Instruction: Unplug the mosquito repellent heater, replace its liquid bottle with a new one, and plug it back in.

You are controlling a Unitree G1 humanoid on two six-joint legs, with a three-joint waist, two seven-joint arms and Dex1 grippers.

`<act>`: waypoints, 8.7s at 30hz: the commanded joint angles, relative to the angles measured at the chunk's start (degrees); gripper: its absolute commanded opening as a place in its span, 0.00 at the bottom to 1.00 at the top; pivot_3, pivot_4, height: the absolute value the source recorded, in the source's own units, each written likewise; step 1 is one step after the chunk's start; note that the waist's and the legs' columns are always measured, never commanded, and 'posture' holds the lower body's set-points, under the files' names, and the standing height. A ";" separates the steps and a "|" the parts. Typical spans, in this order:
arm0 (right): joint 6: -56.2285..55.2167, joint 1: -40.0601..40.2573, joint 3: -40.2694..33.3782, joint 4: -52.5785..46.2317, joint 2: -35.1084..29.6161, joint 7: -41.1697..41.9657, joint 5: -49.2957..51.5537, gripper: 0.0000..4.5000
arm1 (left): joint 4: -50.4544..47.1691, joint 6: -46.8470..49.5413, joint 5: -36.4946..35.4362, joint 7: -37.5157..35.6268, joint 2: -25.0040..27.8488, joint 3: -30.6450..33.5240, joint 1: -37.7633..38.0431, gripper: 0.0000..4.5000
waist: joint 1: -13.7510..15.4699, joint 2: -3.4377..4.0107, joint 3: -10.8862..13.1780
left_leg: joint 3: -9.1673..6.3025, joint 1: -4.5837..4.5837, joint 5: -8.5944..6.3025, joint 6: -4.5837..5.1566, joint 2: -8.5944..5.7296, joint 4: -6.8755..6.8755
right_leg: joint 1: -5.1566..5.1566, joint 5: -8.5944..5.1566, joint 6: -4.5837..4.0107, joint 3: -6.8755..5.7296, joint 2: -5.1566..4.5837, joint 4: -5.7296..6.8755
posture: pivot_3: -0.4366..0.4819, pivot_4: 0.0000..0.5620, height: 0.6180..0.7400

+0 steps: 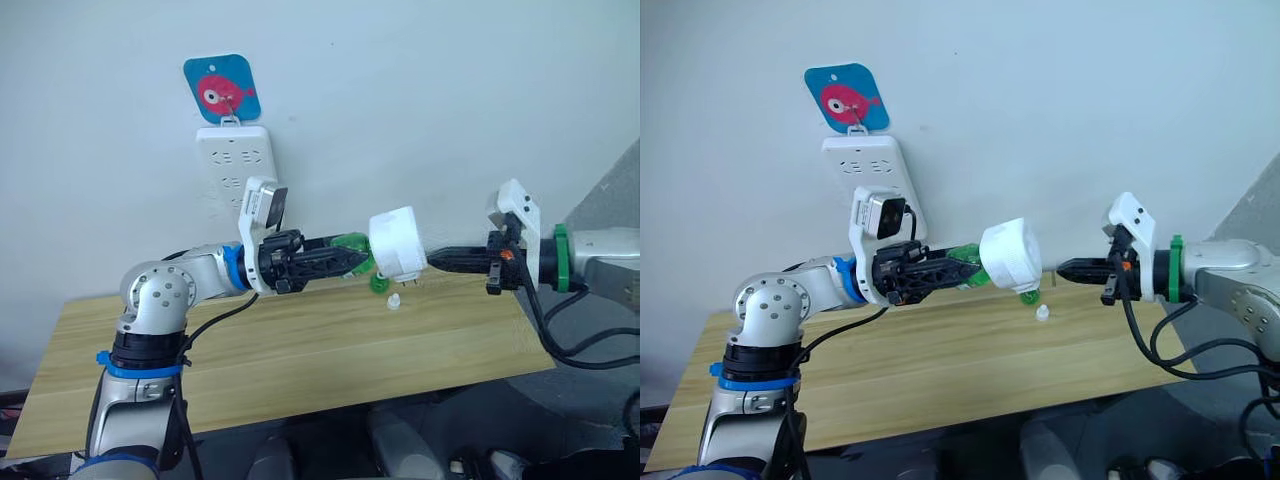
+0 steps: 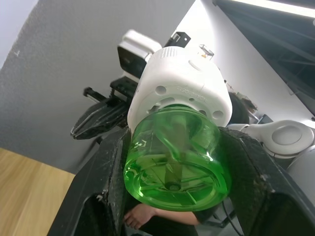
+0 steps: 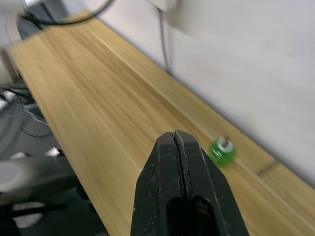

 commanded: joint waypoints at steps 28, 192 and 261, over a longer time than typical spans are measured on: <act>16.01 -13.45 -6.09 -5.82 6.96 -8.28 25.52 0.00 | -0.92 -11.93 14.03 -4.35 0.23 -3.75 2.09 0.53 | -0.35 0.02 -0.23 | -0.04 0.00 0.00 0.01 0.00 0.01 | 0.03 0.03 -0.07 -0.03 0.00 0.04 | 0.21 0.13 1.00; 10.43 -2.02 -2.09 1.93 17.84 -8.84 3.96 0.00 | 5.38 7.35 -5.51 5.23 2.49 7.53 -0.45 0.52 | -0.33 0.04 -0.49 | -0.15 0.10 -0.01 0.02 -0.01 -0.01 | 0.10 -0.02 -0.03 -0.09 0.02 0.10 | 0.24 0.14 1.00; -15.37 -3.61 10.13 -9.79 14.66 9.33 -27.24 0.67 | -5.97 -24.11 25.17 -8.93 3.69 -6.38 7.19 0.52 | -0.33 0.01 -0.47 | 0.05 0.30 -0.11 0.17 0.02 -0.04 | 0.24 -0.05 -0.01 0.07 0.02 0.05 | 0.23 0.17 1.00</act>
